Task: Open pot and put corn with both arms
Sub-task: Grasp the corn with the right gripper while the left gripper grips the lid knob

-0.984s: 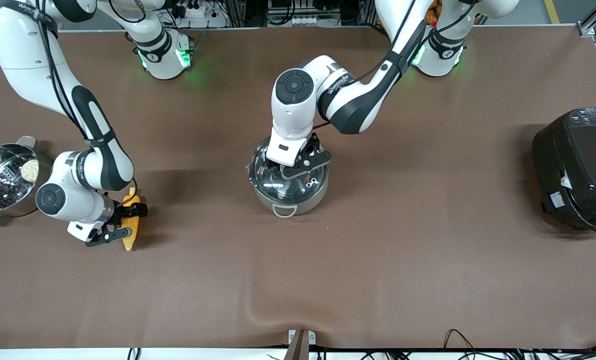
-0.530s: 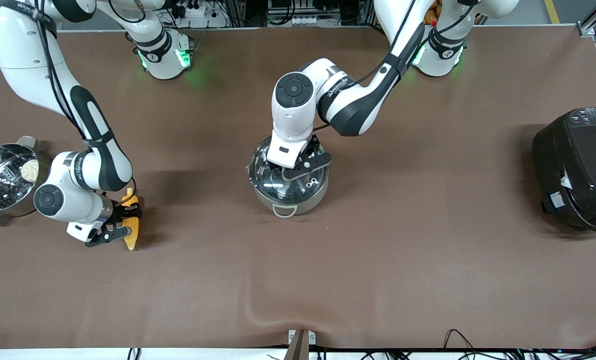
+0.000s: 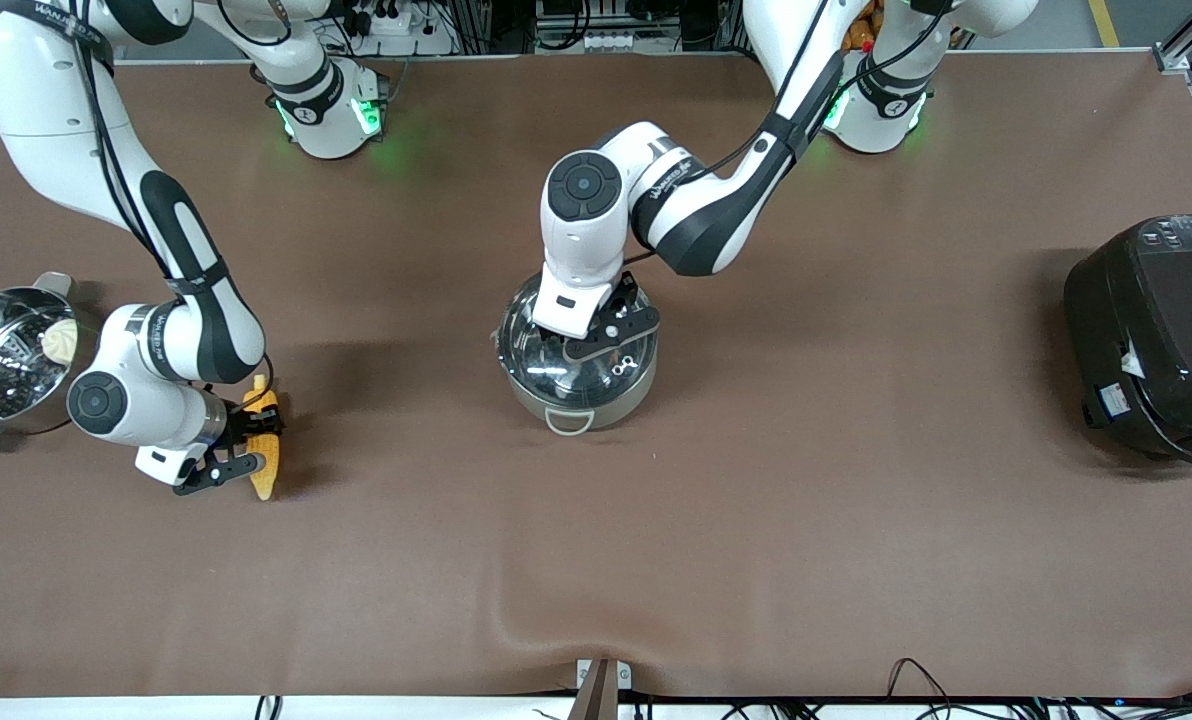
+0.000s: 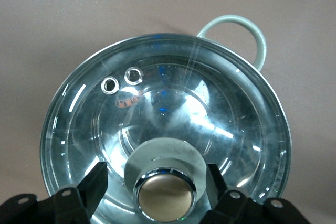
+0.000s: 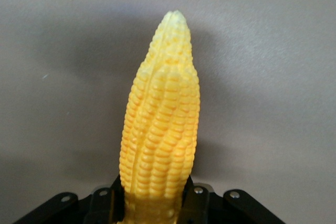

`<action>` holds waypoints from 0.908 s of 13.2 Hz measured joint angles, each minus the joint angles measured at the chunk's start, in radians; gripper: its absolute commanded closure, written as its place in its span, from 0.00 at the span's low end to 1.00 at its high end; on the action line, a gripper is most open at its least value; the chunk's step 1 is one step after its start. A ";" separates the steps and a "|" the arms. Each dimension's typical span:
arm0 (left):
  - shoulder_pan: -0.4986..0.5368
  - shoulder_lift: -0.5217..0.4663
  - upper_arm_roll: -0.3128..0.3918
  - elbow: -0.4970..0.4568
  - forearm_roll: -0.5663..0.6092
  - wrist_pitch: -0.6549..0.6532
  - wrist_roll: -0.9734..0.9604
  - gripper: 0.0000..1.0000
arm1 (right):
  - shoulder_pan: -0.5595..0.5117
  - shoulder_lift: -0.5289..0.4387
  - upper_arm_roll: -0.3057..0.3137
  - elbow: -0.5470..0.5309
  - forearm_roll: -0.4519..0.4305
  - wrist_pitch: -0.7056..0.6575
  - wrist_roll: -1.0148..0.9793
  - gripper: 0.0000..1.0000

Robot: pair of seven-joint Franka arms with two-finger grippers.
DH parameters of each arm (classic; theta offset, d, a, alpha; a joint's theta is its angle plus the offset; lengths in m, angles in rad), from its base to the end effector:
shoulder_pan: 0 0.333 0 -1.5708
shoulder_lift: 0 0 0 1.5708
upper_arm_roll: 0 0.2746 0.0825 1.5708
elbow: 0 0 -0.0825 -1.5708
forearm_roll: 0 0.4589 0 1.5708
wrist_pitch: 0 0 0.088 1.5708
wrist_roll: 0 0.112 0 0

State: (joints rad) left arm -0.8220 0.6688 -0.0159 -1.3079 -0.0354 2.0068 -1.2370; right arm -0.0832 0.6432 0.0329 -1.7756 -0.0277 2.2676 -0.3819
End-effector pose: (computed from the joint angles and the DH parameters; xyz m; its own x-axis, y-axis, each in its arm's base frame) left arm 0.5221 -0.5802 0.2827 0.9141 0.4044 -0.0303 0.4054 -0.9132 0.0420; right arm 0.6655 -0.0339 0.0899 0.9303 0.3395 -0.1388 0.3347 -0.9406 -0.0573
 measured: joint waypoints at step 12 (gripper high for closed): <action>-0.006 0.006 0.000 0.000 0.000 0.000 0.000 0.38 | 0.023 -0.024 0.009 0.073 0.000 -0.119 0.001 1.00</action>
State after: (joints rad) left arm -0.8282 0.6744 -0.0159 -1.3078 -0.0354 2.0069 -1.2370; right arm -0.0606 0.6190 0.0423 -1.7027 -0.0274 2.1490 -0.3812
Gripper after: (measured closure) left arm 0.295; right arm 0.612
